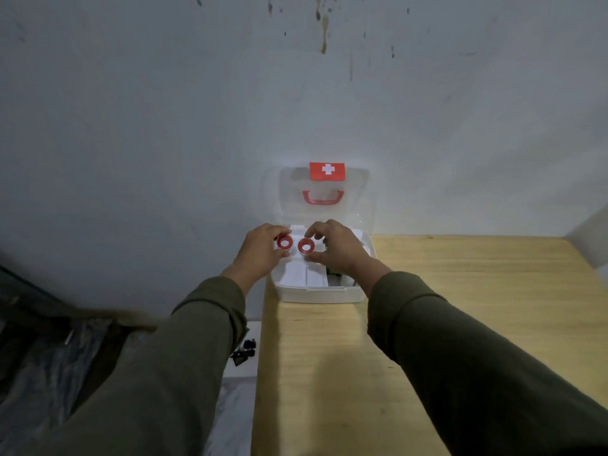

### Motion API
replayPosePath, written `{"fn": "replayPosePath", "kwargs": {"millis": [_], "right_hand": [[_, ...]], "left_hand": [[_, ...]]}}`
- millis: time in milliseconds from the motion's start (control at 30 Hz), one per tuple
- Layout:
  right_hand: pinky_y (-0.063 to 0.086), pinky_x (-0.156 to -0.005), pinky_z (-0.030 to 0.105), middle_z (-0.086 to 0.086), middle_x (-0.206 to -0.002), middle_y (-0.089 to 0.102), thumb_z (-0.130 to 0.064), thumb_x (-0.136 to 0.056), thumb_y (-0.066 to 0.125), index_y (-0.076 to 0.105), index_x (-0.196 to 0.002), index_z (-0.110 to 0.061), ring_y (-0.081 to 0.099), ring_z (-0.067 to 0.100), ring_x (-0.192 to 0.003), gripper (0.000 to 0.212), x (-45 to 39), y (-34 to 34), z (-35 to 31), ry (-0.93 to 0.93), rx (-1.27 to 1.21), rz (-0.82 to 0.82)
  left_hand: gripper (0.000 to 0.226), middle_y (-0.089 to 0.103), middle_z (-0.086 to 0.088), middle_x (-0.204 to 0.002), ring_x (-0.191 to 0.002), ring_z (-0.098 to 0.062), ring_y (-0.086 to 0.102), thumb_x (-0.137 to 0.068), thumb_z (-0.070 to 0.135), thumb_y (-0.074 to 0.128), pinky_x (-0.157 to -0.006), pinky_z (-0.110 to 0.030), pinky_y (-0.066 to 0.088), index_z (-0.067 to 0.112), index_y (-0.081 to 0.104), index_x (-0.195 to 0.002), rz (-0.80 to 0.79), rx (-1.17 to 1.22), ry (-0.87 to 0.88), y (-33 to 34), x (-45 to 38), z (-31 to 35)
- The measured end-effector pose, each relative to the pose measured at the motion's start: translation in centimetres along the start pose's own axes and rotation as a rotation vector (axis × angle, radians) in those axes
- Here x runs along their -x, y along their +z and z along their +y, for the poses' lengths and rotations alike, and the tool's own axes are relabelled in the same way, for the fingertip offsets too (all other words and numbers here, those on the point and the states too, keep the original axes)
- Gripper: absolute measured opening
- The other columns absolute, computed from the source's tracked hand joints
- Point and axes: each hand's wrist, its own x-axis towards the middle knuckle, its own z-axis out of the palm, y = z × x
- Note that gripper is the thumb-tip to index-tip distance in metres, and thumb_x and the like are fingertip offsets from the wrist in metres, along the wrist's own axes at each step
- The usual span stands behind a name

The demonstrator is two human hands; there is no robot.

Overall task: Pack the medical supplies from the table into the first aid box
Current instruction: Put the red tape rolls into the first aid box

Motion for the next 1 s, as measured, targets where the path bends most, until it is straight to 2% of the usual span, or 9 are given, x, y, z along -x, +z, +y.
{"fn": "replayPosePath", "kwargs": {"millis": [100,267,367,600,800,1000], "right_hand": [[0.045,-0.08,0.027,0.006,-0.112,0.058,-0.026,-0.073,0.078,0.061,-0.105,-0.021,0.053,0.018,-0.095,0.037,-0.8,0.9,-0.4,0.014,0.022,-0.011],[0.046,-0.086,0.031,0.008,-0.115,0.056,-0.024,-0.075,0.077,0.06,-0.107,-0.02,0.054,0.023,-0.103,0.036,-1.7,2.1,-0.7,0.05,0.049,-0.039],[0.041,-0.082,0.028,0.01,-0.114,0.056,-0.022,-0.076,0.076,0.061,-0.108,-0.017,0.054,0.024,-0.104,0.036,-2.2,2.5,-0.6,0.061,0.054,-0.047],[0.041,-0.08,0.027,0.011,-0.112,0.057,-0.021,-0.074,0.077,0.062,-0.106,-0.016,0.054,0.025,-0.102,0.036,-3.0,3.0,0.0,0.097,0.059,-0.063],[0.043,-0.082,0.026,0.01,-0.115,0.055,-0.02,-0.074,0.078,0.062,-0.108,-0.014,0.052,0.021,-0.1,0.039,-3.5,2.8,-0.1,0.12,0.064,-0.099],[0.043,-0.087,0.028,0.009,-0.118,0.053,-0.021,-0.075,0.078,0.061,-0.115,-0.013,0.053,0.025,-0.106,0.045,-3.4,2.6,-0.3,0.124,0.07,-0.124]], "left_hand": [[0.047,0.061,-0.008,-0.126,-0.111,-0.021,0.057,-0.079,0.014,0.073,-0.094,-0.024,0.038,0.013,0.059,-0.125,-0.017,0.021,-0.003,-0.1,-0.6,-0.7],[0.048,0.064,-0.007,-0.123,-0.111,-0.023,0.056,-0.077,0.015,0.075,-0.1,-0.034,0.042,0.017,0.061,-0.123,-0.046,0.014,0.015,-0.2,-1.6,-1.8],[0.051,0.063,-0.007,-0.123,-0.113,-0.024,0.055,-0.076,0.016,0.077,-0.102,-0.036,0.042,0.017,0.061,-0.124,-0.087,0.016,0.008,-0.2,-2.0,-2.0],[0.053,0.051,-0.008,-0.118,-0.11,-0.021,0.049,-0.077,0.011,0.074,-0.094,-0.021,0.035,0.016,0.058,-0.128,-0.109,0.029,0.013,0.3,-2.7,-2.4],[0.05,0.049,-0.006,-0.117,-0.106,-0.018,0.048,-0.08,0.013,0.072,-0.091,-0.018,0.034,0.017,0.057,-0.128,-0.118,0.027,0.012,0.6,-3.2,-2.5],[0.049,0.05,-0.007,-0.119,-0.11,-0.02,0.05,-0.08,0.015,0.072,-0.092,-0.019,0.033,0.016,0.058,-0.127,-0.123,0.015,0.017,0.4,-3.3,-2.7]]}}
